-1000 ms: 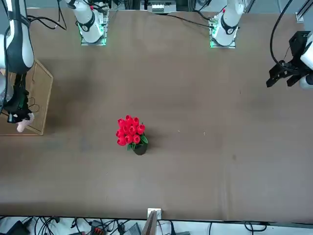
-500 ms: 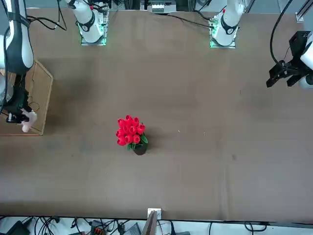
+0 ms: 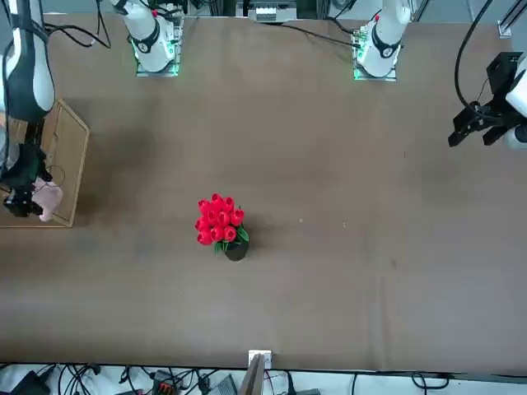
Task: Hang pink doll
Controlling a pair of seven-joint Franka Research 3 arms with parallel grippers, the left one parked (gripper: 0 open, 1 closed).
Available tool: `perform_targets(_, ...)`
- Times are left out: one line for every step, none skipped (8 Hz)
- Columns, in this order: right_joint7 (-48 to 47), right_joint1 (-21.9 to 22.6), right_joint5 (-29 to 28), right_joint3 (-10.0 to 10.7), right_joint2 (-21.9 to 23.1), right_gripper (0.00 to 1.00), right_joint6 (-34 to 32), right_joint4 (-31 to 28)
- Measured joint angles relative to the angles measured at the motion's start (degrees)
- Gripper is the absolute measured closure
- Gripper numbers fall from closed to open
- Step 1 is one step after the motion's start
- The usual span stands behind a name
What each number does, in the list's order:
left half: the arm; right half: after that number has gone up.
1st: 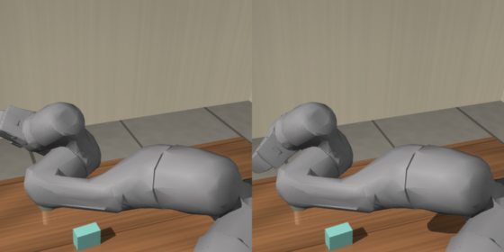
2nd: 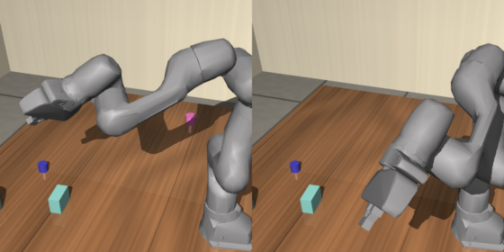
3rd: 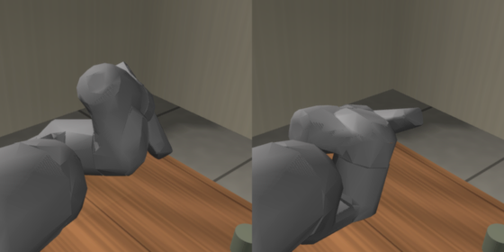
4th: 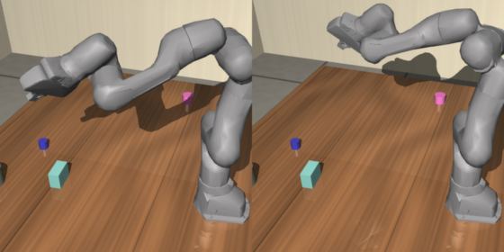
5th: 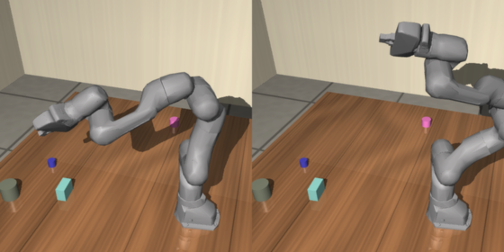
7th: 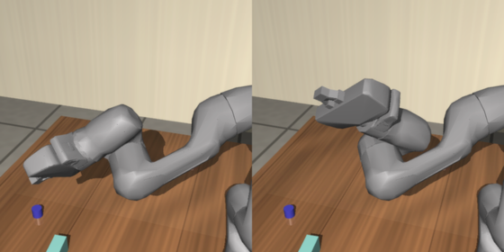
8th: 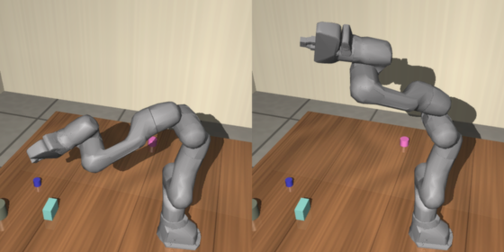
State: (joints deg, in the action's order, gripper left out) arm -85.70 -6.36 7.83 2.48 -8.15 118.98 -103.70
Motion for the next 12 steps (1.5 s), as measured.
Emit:
perform_targets(3.76, 0.16, -1.79, -0.56, 0.68, 0.00, -5.20, 3.52)
perform_targets(10.50, 0.51, -2.54, -0.79, 1.26, 0.00, -9.79, 6.77)
perform_targets(19.37, 1.03, -2.96, -1.03, 1.57, 0.00, -13.39, 9.51)
perform_targets(28.70, 1.70, -3.14, -1.45, 1.65, 0.00, -16.68, 11.64)
perform_targets(37.91, 2.32, -3.16, -2.17, 1.65, 0.00, -20.10, 13.40)
perform_targets(47.62, 2.85, -3.33, -2.94, 1.64, 0.00, -24.52, 15.17)
perform_targets(57.37, 3.13, -4.98, -3.56, 1.63, 0.00, -28.60, 16.89)
perform_targets(66.96, 3.24, -7.74, -3.71, 1.63, 0.00, -31.82, 18.79)
perform_targets(75.46, 3.15, -9.09, -3.65, 1.67, 0.00, -34.74, 20.57)
perform_targets(83.93, 3.09, -8.48, -3.59, 1.69, 0.00, -36.43, 21.68)
perform_targets(88.79, 3.13, -6.94, -3.60, 1.69, 0.00, -36.51, 21.96)
perform_targets(89.07, 3.23, -5.86, -3.69, 1.90, 0.00, -35.42, 21.48)
